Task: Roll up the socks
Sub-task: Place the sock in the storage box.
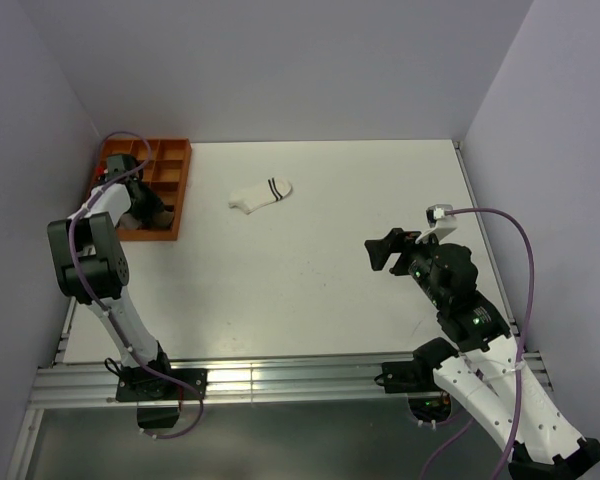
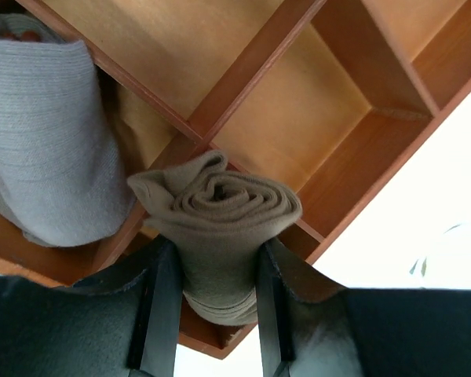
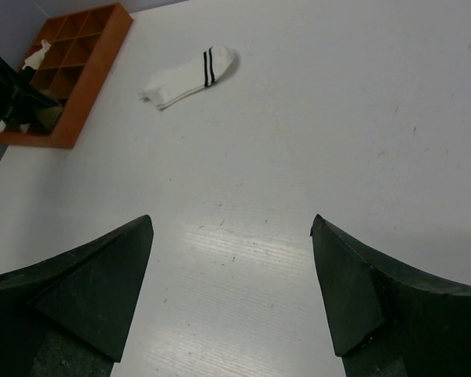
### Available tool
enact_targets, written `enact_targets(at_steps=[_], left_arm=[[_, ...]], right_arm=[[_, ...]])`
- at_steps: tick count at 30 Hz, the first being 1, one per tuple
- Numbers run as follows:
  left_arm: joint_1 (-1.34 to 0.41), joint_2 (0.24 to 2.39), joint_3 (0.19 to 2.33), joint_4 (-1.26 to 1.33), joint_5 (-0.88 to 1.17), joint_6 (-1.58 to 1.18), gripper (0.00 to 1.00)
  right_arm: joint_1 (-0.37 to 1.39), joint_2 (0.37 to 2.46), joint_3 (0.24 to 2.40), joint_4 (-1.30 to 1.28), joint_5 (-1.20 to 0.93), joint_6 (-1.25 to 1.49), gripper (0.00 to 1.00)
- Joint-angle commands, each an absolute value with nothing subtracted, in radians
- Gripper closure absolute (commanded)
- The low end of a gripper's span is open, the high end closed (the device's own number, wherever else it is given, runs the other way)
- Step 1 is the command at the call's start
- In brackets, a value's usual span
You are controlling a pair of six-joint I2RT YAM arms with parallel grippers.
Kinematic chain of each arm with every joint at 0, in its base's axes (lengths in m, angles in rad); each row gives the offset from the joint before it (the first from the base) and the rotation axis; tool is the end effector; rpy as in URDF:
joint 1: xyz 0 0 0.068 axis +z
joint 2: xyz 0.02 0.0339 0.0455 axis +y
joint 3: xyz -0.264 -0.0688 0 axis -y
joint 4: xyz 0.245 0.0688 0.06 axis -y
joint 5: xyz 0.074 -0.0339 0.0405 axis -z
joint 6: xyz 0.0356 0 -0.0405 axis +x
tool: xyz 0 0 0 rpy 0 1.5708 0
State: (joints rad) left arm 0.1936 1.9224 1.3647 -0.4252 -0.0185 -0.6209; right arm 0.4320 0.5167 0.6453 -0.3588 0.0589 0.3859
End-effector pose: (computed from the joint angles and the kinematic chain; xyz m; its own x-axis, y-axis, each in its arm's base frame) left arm 0.4035 0.0798 0.1914 -0.5464 -0.6999 -0.4600 -0.6397 0.7033 -0.3101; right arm 0.1211 0.0535 0.3099 -0.3297 0.2617 -0.9071 -0.2610 0.8981 0.3540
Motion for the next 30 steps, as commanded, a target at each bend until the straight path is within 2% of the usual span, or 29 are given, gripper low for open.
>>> enact_targets(at_steps=[1, 21, 30], left_arm=[[0.198, 2.032, 1.362, -0.543, -0.009, -0.577, 1.00], [0.193, 2.112, 1.408, -0.716, -0.044, -0.531, 1.00], [0.189, 2.184, 1.391, -0.764, 0.048, -0.494, 1.00]], right_arm=[[0.433, 0.520, 0.640, -0.314, 0.049, 0.367, 0.11], [0.433, 0.525, 0.638, -0.313, 0.046, 0.362, 0.12], [0.433, 0.537, 0.637, -0.310, 0.028, 0.360, 0.13]])
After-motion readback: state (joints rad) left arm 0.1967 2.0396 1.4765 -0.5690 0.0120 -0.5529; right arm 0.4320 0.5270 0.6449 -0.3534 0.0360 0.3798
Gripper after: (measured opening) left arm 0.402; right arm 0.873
